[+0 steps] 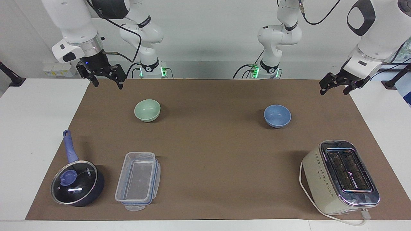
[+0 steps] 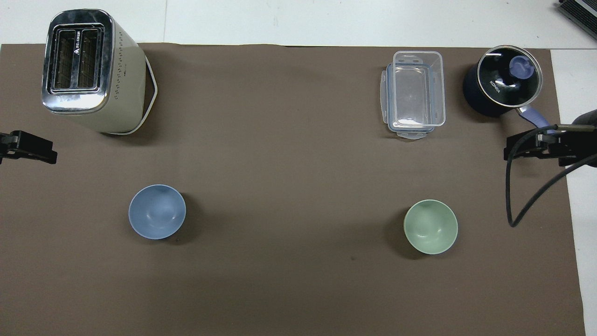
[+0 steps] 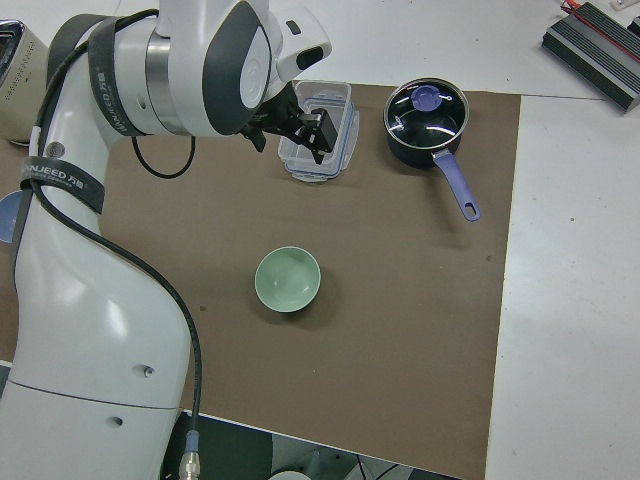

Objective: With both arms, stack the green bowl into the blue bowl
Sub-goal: 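Move the left gripper out toward the light blue bowl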

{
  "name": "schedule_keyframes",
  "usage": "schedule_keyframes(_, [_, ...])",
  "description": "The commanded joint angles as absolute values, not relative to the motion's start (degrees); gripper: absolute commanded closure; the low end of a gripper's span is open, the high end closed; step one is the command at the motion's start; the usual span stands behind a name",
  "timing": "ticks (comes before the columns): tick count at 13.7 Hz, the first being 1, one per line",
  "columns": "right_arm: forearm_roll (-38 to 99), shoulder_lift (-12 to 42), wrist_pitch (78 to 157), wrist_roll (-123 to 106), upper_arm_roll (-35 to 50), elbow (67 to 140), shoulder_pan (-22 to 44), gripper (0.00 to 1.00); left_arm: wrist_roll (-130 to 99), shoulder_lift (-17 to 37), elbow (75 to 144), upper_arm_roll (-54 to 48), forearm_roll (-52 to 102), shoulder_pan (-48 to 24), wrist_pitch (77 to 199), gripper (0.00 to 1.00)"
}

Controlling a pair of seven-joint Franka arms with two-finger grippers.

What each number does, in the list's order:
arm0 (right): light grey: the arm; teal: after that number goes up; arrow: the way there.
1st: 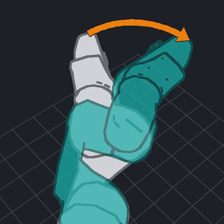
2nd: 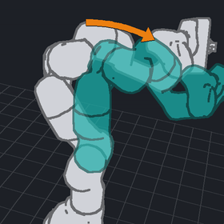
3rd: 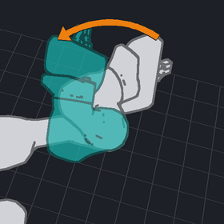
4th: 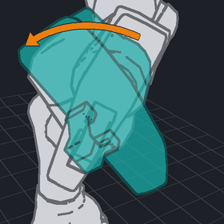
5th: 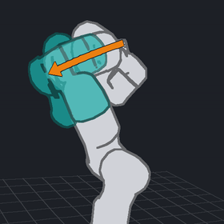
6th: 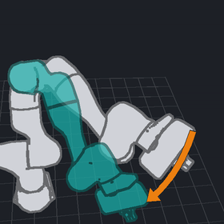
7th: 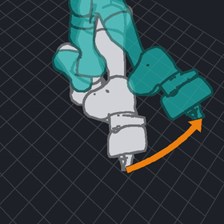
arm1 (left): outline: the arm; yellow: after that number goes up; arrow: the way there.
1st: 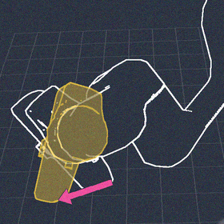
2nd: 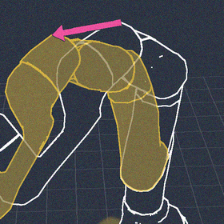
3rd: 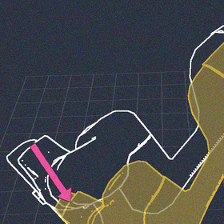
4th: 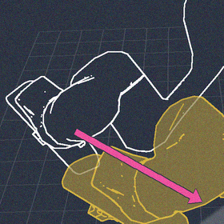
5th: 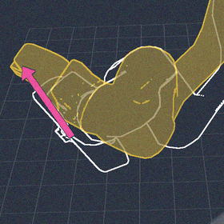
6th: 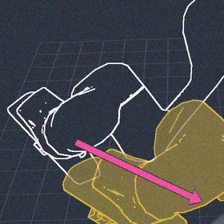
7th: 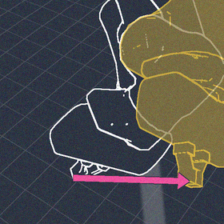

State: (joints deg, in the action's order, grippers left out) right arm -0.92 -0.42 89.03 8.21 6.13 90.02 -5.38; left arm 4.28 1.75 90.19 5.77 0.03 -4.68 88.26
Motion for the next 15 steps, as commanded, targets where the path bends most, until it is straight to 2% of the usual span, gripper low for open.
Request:
schedule_keyframes(1, [-0.97,-1.58,90.09,7.38,6.42,91.41,-5.98,0.00,5.19,-1.84,95.87,5.10,-0.79,-3.69,91.57,0.00])
schedule_keyframes(8, [-0.97,-1.58,90.09,7.38,6.42,91.41,-5.98,0.00,4.40,-6.06,108.09,5.01,-0.70,-4.66,101.33,0.00])
schedule_keyframes(15, [-0.97,-1.58,90.09,7.38,6.42,91.41,-5.98,0.00,1.67,-7.12,119.42,4.57,-0.62,-7.46,111.95,0.00])
